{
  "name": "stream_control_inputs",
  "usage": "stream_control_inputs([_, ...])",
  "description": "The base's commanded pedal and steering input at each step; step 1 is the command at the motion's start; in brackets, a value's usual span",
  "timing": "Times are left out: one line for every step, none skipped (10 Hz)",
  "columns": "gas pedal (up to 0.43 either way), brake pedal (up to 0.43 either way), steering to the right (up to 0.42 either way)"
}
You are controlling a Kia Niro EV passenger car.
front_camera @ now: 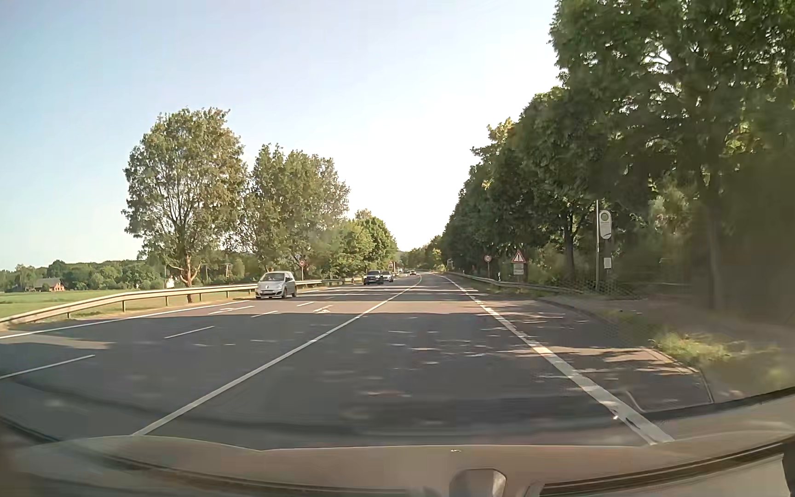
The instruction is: Follow the waypoints while adhering to traffic rules and regulations
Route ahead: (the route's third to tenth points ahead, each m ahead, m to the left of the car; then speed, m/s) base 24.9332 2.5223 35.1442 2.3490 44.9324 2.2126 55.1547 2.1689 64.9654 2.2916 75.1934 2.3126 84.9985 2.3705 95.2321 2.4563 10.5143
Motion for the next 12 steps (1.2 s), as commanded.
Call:
stream_control_inputs([0.35,0.006,0.003])
stream_control_inputs([0.35,0.006,0.002])
stream_control_inputs([0.35,0.006,0.003])
stream_control_inputs([0.35,0.006,0.004])
stream_control_inputs([0.35,0.006,0.004])
stream_control_inputs([0.35,0.006,0.004])
stream_control_inputs([0.35,0.006,0.004])
stream_control_inputs([0.35,0.006,0.004])
stream_control_inputs([0.35,0.006,0.004])
stream_control_inputs([0.35,0.006,0.005])
stream_control_inputs([0.35,0.006,0.004])
stream_control_inputs([0.35,0.006,0.005])
